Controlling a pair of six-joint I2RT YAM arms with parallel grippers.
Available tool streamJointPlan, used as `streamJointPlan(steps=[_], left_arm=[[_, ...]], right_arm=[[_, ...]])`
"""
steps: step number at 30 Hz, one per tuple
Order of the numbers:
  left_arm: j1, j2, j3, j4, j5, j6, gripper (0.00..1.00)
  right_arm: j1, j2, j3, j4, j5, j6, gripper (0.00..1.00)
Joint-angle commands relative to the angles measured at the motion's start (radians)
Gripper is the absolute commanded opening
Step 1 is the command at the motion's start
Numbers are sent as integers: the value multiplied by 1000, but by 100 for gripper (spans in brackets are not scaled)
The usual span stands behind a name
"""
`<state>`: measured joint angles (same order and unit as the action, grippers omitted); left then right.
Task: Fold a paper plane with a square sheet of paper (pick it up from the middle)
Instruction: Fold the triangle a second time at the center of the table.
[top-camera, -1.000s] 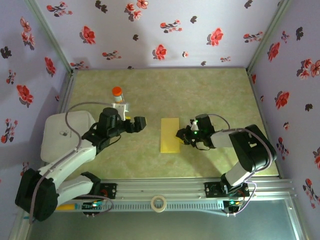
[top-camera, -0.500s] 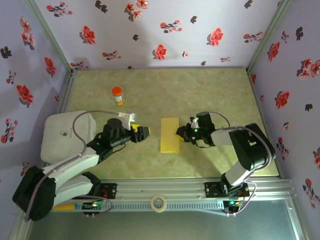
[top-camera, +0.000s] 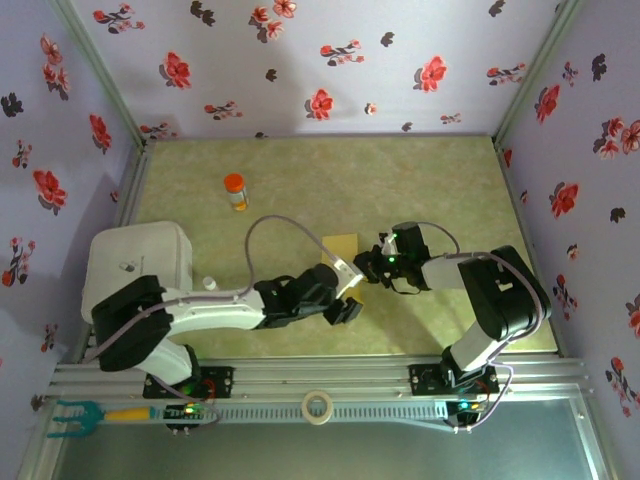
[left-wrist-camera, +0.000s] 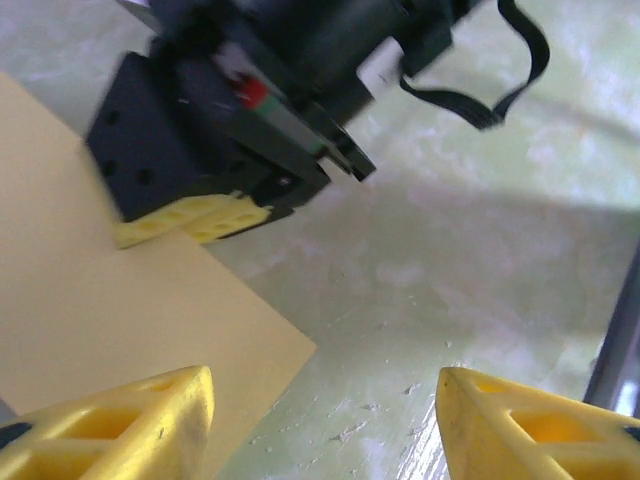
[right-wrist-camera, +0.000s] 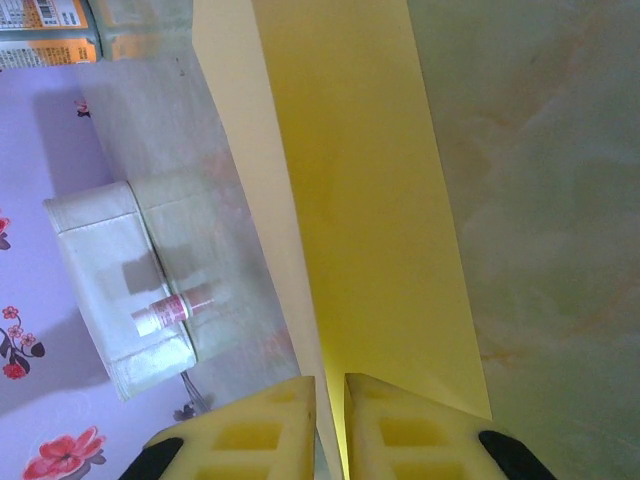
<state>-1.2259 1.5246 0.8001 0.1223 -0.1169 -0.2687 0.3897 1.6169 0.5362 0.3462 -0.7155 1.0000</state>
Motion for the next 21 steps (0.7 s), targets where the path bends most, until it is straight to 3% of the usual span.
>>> streamJointPlan(steps=[1, 10, 16, 21], left_arm=[[-44, 63, 72, -123, -167, 132, 60], [-91, 186, 165, -194, -228, 201, 66], [-100, 246, 220, -258, -358, 162, 68], [-100, 250, 212, -239, -378, 149, 67]], right_arm=[[-6, 1, 5, 8, -22, 13, 16], [-6, 5, 2, 14, -16, 21, 15], [-6, 3, 2, 17, -18, 25, 15], [-6, 5, 2, 14, -19, 23, 15]])
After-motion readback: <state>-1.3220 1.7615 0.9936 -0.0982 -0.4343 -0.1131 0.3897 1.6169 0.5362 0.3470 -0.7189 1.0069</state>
